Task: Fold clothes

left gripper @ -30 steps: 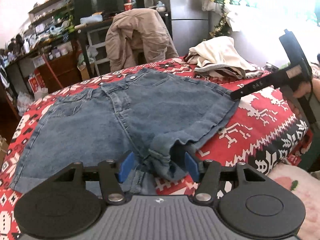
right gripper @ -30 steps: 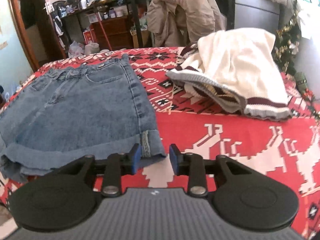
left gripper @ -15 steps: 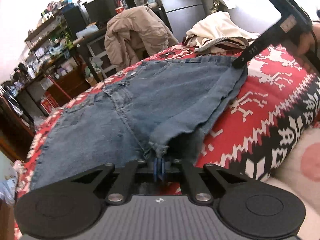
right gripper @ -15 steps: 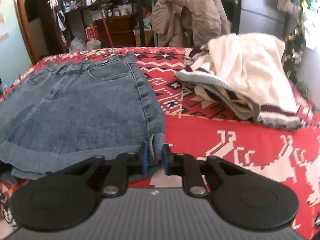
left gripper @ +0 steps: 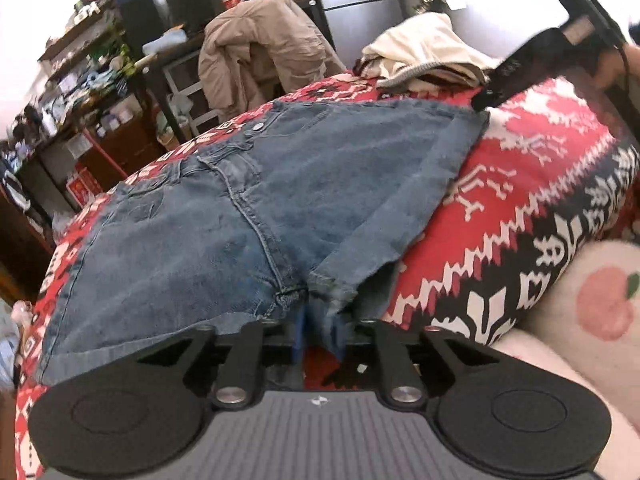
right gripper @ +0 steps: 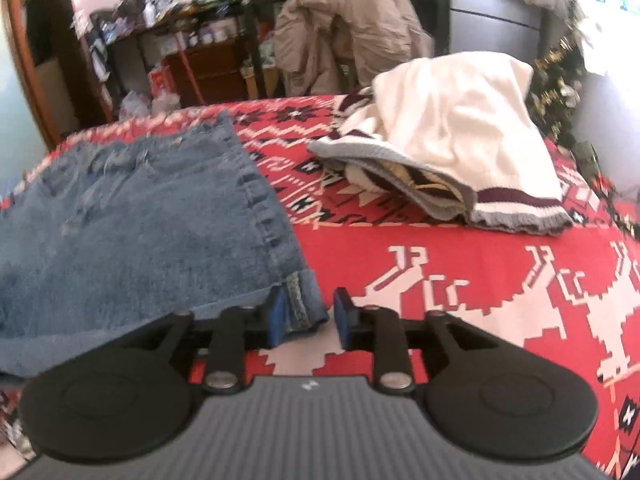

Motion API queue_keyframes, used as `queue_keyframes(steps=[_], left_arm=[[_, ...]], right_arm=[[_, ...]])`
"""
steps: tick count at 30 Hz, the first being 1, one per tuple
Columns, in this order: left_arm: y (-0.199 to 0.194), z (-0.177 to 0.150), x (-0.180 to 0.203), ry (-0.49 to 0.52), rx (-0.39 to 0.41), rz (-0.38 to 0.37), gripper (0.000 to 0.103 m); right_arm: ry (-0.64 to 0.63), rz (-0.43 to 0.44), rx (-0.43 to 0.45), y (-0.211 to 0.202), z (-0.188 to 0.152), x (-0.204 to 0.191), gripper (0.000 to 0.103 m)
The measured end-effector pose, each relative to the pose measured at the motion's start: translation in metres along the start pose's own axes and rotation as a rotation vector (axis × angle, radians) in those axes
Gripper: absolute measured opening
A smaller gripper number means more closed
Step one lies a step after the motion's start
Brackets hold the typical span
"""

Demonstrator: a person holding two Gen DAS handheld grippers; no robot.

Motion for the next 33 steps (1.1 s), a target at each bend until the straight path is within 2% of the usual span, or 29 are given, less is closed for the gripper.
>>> queue_keyframes(steps=[2,4,7,16,21,24,26,30,33], left_arm=[[-0.008,-0.001,-0.003,-0.035,0.004,-0.023,0.035],[-0.016,-0.002,-0.007,-0.070,0.008,-0.046,0.041],[-0.027,-0.004,-0.013,-0.123,0.014,-0.078,0.042],[-0.043,-0.040,-0.118,-0.282,0.002,0.057,0.042],[-0.032,-0.076,-0.187,-0.375,-0.042,0.126,0.041],[-0.025,-0.093,-0.220,-0.399,-0.054,0.174,0.041],[-0.020,-0.103,-0.236,-0.406,-0.070,0.204,0.041],[-0.010,-0.119,-0.253,-0.374,-0.110,0.231,0.041],[-0.007,-0.126,-0.256,-0.344,-0.126,0.253,0.041]], right_arm=[[0.025,-0.010,0.014,-0.011,0.004,0.004,0.029],[0.026,0.007,0.025,-0.023,0.006,-0.001,0.029],[-0.021,0.053,0.038,-0.042,0.006,-0.027,0.029],[-0.146,0.275,-0.004,-0.070,-0.023,-0.173,0.029],[-0.252,0.360,-0.050,-0.078,-0.061,-0.258,0.029],[-0.324,0.355,-0.083,-0.077,-0.088,-0.294,0.029],[-0.368,0.322,-0.094,-0.075,-0.101,-0.307,0.029],[-0.379,0.266,-0.147,-0.062,-0.121,-0.315,0.029],[-0.372,0.217,-0.121,-0.057,-0.120,-0.311,0.028]])
Point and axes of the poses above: each gripper's, at about its wrist camera, not at the fingertips, and y roughly the way its jaws point, x to its right, z to its top, the point moved 7 cm from there along y, roughly the way its jaws point, and after that the axes turned 6 degrees about y, right-handed, at the moved point
